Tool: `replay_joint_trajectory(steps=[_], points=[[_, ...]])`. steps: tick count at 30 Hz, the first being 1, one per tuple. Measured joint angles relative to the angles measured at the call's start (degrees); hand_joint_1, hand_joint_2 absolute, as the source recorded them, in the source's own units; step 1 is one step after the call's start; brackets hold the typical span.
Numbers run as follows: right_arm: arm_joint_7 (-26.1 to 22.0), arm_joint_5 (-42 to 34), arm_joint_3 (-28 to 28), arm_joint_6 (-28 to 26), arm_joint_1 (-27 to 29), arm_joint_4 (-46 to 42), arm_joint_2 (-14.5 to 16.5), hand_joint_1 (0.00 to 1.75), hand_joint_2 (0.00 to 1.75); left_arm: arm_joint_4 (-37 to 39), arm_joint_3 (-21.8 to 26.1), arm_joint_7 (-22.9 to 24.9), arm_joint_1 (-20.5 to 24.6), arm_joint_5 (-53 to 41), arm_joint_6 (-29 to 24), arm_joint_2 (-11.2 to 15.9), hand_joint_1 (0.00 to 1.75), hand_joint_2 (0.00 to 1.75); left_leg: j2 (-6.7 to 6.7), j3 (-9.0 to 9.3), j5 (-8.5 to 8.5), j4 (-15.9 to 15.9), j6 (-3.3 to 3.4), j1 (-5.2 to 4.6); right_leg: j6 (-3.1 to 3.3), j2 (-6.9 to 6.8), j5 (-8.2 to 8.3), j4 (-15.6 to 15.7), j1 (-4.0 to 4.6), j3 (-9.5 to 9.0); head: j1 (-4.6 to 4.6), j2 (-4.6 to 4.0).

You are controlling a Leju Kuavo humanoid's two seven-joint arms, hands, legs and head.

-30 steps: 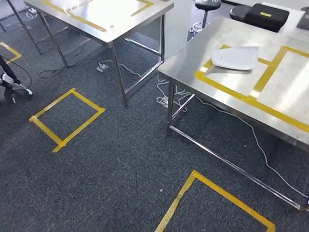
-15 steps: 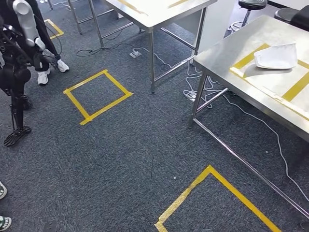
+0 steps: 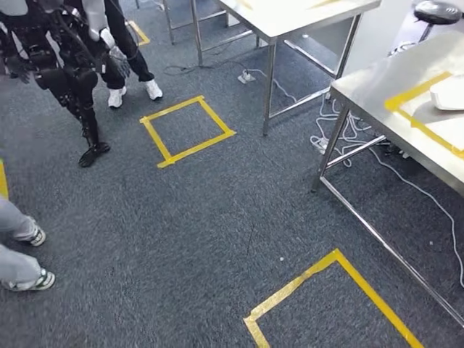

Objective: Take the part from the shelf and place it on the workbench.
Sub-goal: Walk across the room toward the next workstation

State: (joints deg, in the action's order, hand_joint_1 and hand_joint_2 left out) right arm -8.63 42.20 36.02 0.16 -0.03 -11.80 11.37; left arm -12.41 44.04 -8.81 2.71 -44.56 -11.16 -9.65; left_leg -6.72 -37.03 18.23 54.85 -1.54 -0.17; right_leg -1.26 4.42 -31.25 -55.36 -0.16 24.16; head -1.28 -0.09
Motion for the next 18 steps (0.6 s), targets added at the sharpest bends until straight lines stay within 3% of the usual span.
replay_joint_trajectory(steps=[1,2,4,5,6,7,8,9,11,12,13,15,16,18], points=[[0.0,0.0,0.0,0.0,0.0,0.0,0.0,0.0,0.0,0.0,0.0,0.0,-0.1,-0.1,0.1,0.1,0.0,0.0,0.64,-0.34,0.52,0.4,-0.24,0.03,0.45,-0.8,0.34,-0.1,0.03,0.31,-0.01,0.0],[0.1,0.1,0.0,0.0,0.0,0.0,0.0,0.0,0.0,0.1,0.0,0.2,-0.2,-0.2,0.1,0.1,0.0,0.0,1.85,-1.0,2.14,1.7,-0.45,0.04,0.89,-1.73,0.77,-0.1,0.01,0.69,-0.19,0.0],[0.1,0.2,0.0,0.1,0.1,0.0,-0.1,0.0,0.0,0.1,-0.1,0.4,-0.2,-0.6,0.2,0.1,0.0,0.0,4.92,-3.11,7.71,7.7,-0.73,0.05,1.44,-3.56,1.57,-0.1,0.16,1.6,-0.54,0.01],[0.2,0.3,0.0,0.1,0.2,0.0,-0.1,0.0,0.0,0.1,-0.2,0.4,-0.1,-0.7,0.2,0.0,0.0,0.0,5.55,-4.32,10.0,11.7,-0.92,0.13,1.5,-4.55,1.91,-0.1,0.22,2.07,-0.65,0.01],[0.2,0.4,0.0,0.1,0.2,0.0,-0.1,0.0,0.0,0.1,-0.3,0.4,-0.1,-0.9,0.3,0.0,0.0,0.0,5.81,-5.08,11.01,15.0,-1.09,0.21,1.45,-5.53,2.2,-0.2,0.26,2.49,-0.63,0.01],[0.2,0.5,0.0,0.1,0.2,0.0,-0.1,0.0,0.0,0.1,-0.3,0.4,-0.2,-1.0,0.3,0.0,0.0,0.0,5.92,-5.03,10.71,16.6,-1.21,0.29,1.37,-6.5,2.42,-0.2,0.27,2.82,-0.64,0.01],[0.2,0.5,0.0,0.1,0.2,0.0,-0.1,0.0,0.0,0.1,-0.4,0.4,-0.2,-1.1,0.3,0.0,0.0,0.0,6.1,-3.97,9.62,16.4,-1.26,0.35,1.27,-7.43,2.6,-0.3,0.28,3.04,-0.64,0.02],[0.2,0.6,0.0,0.2,0.1,0.0,-0.2,0.0,0.0,0.1,-0.5,0.4,-0.3,-1.2,0.3,0.0,0.0,0.0,6.63,-1.81,8.16,13.9,-1.23,0.38,1.16,-8.25,2.7,-0.3,0.27,3.11,-0.64,0.01],[0.2,0.6,0.0,0.2,0.1,0.0,-0.2,0.0,0.0,0.1,-0.7,0.4,-0.3,-1.5,0.3,0.0,0.0,0.0,9.14,3.49,6.51,6.5,-0.91,0.16,0.81,-9.67,2.68,-0.4,0.46,3.27,-0.62,0.02],[0.2,0.6,0.0,0.3,0.0,0.0,-0.2,0.0,0.0,0.1,-0.8,0.5,-0.2,-1.7,0.3,0.0,0.0,0.0,10.22,5.22,6.45,3.8,-0.6,0.01,0.6,-10.31,2.61,-0.5,0.64,3.29,-0.56,0.01],[0.2,0.6,0.0,0.3,0.0,0.0,-0.2,0.0,0.0,0.1,-1.0,0.5,-0.2,-1.9,0.2,0.0,0.0,0.0,10.75,6.07,6.88,2.1,-0.22,-0.15,0.36,-10.91,2.54,-0.7,0.83,3.38,-0.54,0.02],[0.2,0.6,0.0,0.4,-0.3,0.0,-0.2,0.0,0.0,0.1,-1.1,0.5,-0.3,-2.2,0.2,0.0,0.0,0.0,9.84,5.97,7.51,1.1,0.59,-0.09,-0.22,-11.69,2.37,-0.9,0.98,3.51,-0.44,0.02],[0.2,0.6,0.0,0.5,-0.4,0.0,-0.2,0.0,0.0,0.1,-1.1,0.5,-0.4,-2.3,0.2,-0.1,0.0,0.0,9.24,5.92,7.64,0.8,0.93,0.03,-0.56,-10.91,1.99,-1.4,0.93,3.79,-0.38,0.03],[0.1,0.6,0.0,0.6,-0.5,-0.1,-0.3,0.0,0.0,0.1,-1.2,0.5,-0.5,-2.5,0.2,0.0,0.0,0.0,8.33,5.91,7.47,0.7,1.46,0.27,-1.04,-8.01,0.44,-3.8,0.74,4.96,-0.08,0.03]])
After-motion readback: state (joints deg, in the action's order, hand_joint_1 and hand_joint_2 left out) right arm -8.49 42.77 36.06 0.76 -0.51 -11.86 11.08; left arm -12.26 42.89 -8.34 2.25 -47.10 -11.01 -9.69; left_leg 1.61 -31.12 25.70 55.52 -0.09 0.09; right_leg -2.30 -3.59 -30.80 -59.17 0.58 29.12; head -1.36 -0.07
